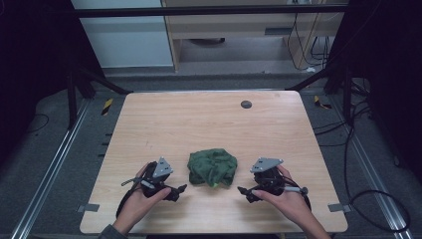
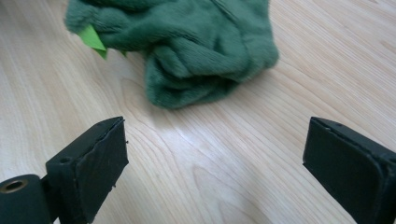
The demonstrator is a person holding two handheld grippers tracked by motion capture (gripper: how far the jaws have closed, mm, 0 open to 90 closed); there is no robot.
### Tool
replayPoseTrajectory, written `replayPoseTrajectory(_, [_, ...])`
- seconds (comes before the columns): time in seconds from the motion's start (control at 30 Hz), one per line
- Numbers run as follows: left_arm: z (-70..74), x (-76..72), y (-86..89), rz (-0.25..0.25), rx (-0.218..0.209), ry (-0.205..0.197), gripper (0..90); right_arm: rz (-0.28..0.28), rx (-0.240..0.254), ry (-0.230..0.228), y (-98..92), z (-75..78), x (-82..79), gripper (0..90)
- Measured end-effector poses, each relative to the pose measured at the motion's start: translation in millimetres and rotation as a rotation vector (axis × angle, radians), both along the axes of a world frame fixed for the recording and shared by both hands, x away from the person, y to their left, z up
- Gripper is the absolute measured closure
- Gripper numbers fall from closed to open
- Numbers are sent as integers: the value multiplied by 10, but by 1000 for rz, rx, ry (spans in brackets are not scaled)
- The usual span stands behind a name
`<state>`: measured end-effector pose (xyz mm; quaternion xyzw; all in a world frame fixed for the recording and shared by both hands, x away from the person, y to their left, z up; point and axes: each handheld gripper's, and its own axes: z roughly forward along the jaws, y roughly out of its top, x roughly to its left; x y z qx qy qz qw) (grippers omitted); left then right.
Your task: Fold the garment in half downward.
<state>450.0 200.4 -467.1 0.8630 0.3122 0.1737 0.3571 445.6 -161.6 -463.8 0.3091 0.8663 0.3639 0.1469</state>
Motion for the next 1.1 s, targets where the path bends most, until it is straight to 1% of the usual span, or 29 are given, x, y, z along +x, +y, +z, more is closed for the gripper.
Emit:
replayPoseTrajectory(0.03, [0,0,0,0,0,0,54,-4,0,-1,-15,0,2,66])
replayPoseTrajectory(0.37, [-28,23,270,48,9,8,53,-42,-4,7,-176,-12,21,64])
replayPoseTrajectory(0.4, [-33,24,297,53,12,9,53,-51,-7,9,-214,-17,26,64])
replayPoseTrajectory(0.53, [-53,36,379,68,23,14,53,-65,-8,14,-261,-24,34,65])
replayPoseTrajectory(0.7, [-89,59,492,90,27,24,53,-98,-4,23,-357,-44,61,67])
replayPoseTrajectory(0.73, [-97,65,515,95,30,26,53,-112,-3,27,-395,-56,76,69])
replayPoseTrajectory(0.77, [-103,71,535,99,33,26,53,-112,-3,27,-395,-56,76,69])
replayPoseTrajectory(0.93, [-152,155,707,155,37,28,55,-149,-10,43,-494,-96,134,73])
replayPoseTrajectory(1.1, [-204,288,807,203,19,28,59,-212,2,48,-560,-154,252,74])
